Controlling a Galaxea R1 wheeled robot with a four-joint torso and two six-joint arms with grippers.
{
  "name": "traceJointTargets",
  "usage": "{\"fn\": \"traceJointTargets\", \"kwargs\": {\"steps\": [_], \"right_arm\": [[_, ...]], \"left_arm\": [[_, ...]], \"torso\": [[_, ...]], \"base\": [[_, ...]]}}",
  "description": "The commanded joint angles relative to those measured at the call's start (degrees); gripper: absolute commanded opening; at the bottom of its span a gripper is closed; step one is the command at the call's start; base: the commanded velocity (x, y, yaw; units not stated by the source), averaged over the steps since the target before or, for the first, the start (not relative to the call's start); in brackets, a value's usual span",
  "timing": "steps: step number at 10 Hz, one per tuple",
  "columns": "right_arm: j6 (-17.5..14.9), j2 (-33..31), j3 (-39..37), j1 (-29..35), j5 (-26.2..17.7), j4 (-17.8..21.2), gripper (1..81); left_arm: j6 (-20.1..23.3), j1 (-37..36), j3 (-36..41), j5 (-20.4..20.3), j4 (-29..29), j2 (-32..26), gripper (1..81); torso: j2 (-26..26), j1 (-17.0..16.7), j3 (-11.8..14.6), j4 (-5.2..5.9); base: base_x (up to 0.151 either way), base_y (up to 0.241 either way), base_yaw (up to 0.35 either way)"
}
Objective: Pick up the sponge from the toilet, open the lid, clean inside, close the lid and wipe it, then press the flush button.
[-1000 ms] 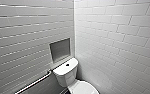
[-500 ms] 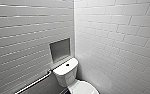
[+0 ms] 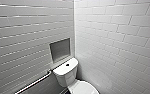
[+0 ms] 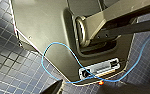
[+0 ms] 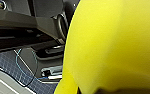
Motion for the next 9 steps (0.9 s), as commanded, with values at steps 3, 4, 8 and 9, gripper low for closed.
{"fn": "traceJointTargets", "kwargs": {"steps": [3,4,8,9], "right_arm": [[0.3,0.1,-2.7,2.4,-3.9,-0.3,1.0],[0.1,0.5,-2.7,2.1,-4.0,-0.5,1.0],[-0.1,1.0,-3.0,2.1,-4.4,-0.8,1.0],[-0.1,1.0,-3.0,2.1,-4.4,-0.8,1.0]], "left_arm": [[-0.7,-1.7,0.0,2.1,-1.5,-0.2,81.1],[-0.7,-1.7,0.0,2.1,-1.5,-0.5,81.1],[-0.7,-1.8,0.0,2.1,-1.5,-0.5,81.1],[-0.7,-1.8,0.0,2.0,-1.5,-0.4,81.1]], "torso": [[0.0,0.0,0.0,0.0],[0.0,0.0,0.0,0.0],[0.0,-0.1,0.0,0.0],[0.0,-0.1,0.0,0.0]], "base": [[0.021,0.0,0.0],[0.082,0.0,0.0],[0.099,0.0,0.0],[0.1,0.0,0.0]]}}
